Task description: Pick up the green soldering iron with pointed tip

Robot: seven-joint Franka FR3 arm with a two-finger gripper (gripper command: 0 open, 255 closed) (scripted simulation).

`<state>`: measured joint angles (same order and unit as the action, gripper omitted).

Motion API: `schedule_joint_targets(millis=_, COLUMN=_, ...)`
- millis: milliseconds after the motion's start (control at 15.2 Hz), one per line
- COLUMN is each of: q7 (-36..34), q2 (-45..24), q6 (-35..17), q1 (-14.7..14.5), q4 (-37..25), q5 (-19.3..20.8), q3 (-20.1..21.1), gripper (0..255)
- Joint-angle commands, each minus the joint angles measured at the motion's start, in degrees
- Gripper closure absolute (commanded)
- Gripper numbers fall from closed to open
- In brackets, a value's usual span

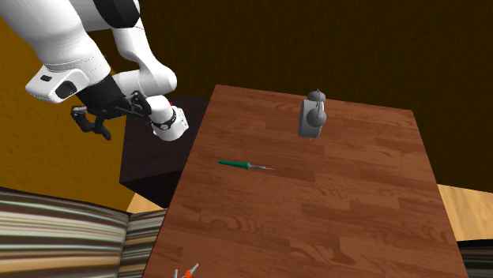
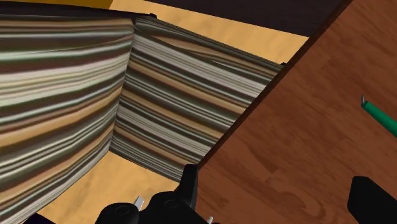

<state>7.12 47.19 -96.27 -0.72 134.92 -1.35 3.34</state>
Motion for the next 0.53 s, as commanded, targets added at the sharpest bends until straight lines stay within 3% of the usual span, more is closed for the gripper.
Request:
schedule_joint_targets(millis=0, q7=0.00, q2=0.00, q6=0.00, q1=0.00, q4=0.00, q5=0.00, q3=0.00, gripper=0)
schedule_joint_targets(millis=462, q7=-1.33, q2=-5.78, q6=-9.49, q1=-4.03, q4=3.83, q5=-2.61, q3=6.08, gripper=0)
